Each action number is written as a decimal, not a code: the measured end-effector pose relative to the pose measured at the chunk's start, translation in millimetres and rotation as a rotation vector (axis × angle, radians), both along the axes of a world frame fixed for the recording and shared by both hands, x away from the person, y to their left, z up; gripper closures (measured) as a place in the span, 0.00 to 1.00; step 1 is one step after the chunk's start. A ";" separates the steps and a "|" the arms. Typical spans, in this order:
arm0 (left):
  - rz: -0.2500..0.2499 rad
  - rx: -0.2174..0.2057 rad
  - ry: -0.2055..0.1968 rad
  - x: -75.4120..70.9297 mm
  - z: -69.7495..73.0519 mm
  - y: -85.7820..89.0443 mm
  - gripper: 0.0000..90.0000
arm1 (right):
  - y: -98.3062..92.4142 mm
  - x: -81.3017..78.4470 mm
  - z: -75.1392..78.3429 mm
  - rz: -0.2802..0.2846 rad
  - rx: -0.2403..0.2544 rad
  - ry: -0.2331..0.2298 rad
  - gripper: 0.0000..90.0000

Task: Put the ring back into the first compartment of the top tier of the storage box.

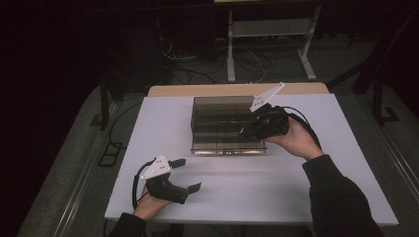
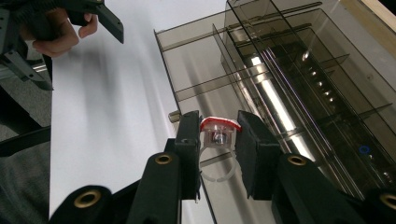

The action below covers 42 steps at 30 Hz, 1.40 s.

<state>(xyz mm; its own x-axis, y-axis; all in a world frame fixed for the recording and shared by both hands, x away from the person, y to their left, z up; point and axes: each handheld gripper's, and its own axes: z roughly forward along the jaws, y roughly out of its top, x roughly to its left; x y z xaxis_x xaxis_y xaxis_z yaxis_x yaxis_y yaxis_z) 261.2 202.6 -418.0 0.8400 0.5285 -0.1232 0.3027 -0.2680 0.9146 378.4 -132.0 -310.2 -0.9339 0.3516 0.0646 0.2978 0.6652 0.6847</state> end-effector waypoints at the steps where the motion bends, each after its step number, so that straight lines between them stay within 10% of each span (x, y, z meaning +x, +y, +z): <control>1: 0.000 -0.001 0.000 0.0 0.1 0.1 0.02 | 1.5 0.6 -0.5 0.001 0.001 0.001 0.78; 42: -0.006 -0.008 0.001 0.1 0.2 1.5 0.03 | 46.0 25.7 -38.8 0.046 -0.041 0.039 0.78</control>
<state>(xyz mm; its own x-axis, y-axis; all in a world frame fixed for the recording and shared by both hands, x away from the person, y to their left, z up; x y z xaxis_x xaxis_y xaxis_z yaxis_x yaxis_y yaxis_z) 261.3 204.1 -417.7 0.8431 0.5222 -0.1286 0.3022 -0.2622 0.9165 404.1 -86.0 -349.0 -0.9462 0.3114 0.0877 0.2920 0.7058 0.6455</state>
